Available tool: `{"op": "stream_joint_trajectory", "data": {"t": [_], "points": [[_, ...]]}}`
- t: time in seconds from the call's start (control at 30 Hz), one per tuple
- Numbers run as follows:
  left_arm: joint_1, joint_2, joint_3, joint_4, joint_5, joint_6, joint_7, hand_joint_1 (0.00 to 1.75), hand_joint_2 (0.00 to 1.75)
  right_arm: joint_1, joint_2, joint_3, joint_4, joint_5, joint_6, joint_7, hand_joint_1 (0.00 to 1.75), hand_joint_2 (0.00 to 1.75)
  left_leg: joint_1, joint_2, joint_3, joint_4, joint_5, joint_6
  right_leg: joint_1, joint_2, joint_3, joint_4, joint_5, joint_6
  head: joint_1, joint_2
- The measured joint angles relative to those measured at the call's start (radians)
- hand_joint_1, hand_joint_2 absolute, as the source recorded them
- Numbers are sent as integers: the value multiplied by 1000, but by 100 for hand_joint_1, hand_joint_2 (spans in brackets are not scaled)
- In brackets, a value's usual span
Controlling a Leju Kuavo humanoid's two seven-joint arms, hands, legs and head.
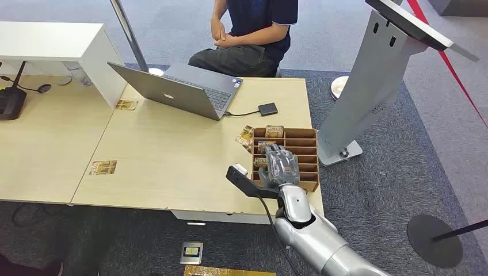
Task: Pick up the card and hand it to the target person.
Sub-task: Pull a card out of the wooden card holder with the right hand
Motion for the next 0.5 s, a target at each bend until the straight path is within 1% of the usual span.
{"op": "stream_joint_trajectory", "data": {"t": [0.2, 0.5], "points": [[0, 0, 0, 0, -3, 0, -3, 0, 0, 2, -1, 0, -1, 0, 9, 5, 72, 175, 0, 0, 0, 0, 0, 0, 0, 0, 0, 0, 0, 0, 0, 0], [0, 0, 0, 0, -8, 0, -4, 0, 0, 3, -4, 0, -3, 7, 13, 9, 57, 175, 0, 0, 0, 0, 0, 0, 0, 0, 0, 0, 0, 0, 0, 0]]}}
